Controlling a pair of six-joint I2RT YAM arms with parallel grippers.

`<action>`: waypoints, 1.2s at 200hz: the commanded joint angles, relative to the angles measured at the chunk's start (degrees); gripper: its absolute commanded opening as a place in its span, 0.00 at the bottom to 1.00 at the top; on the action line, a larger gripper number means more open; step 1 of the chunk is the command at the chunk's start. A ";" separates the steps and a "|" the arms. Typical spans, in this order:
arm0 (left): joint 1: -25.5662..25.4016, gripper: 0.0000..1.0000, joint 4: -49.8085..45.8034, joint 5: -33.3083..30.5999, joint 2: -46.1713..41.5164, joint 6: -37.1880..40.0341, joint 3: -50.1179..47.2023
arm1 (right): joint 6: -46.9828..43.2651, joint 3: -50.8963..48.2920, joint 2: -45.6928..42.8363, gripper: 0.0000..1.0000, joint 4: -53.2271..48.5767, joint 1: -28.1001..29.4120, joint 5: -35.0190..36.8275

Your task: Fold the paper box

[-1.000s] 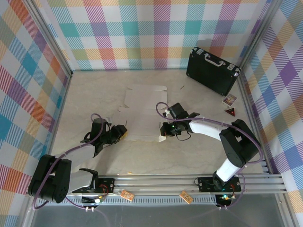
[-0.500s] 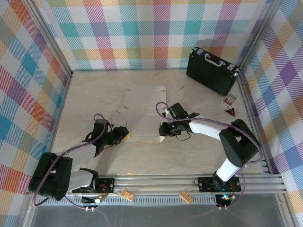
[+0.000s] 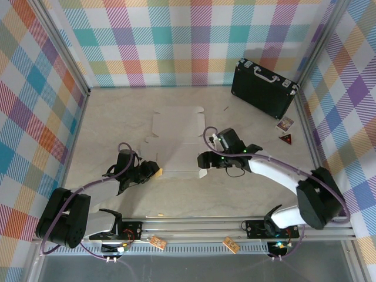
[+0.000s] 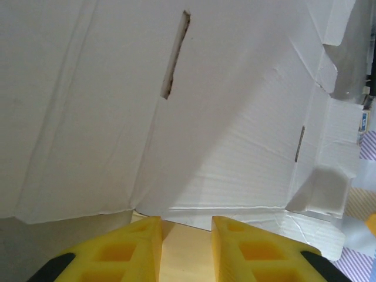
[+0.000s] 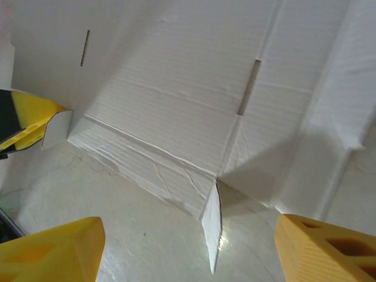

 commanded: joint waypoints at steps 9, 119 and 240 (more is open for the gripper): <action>-0.42 0.28 -3.92 -1.72 -2.45 1.95 -0.36 | -0.23 -2.90 -4.27 0.74 -4.91 -0.85 1.70; -0.40 0.27 -6.37 -2.77 -4.58 3.15 -0.87 | 5.57 3.50 12.45 0.51 -1.41 4.87 -1.28; -0.42 0.34 -12.08 -3.39 -10.46 4.09 2.46 | 5.06 8.22 11.09 0.00 -4.75 4.65 3.14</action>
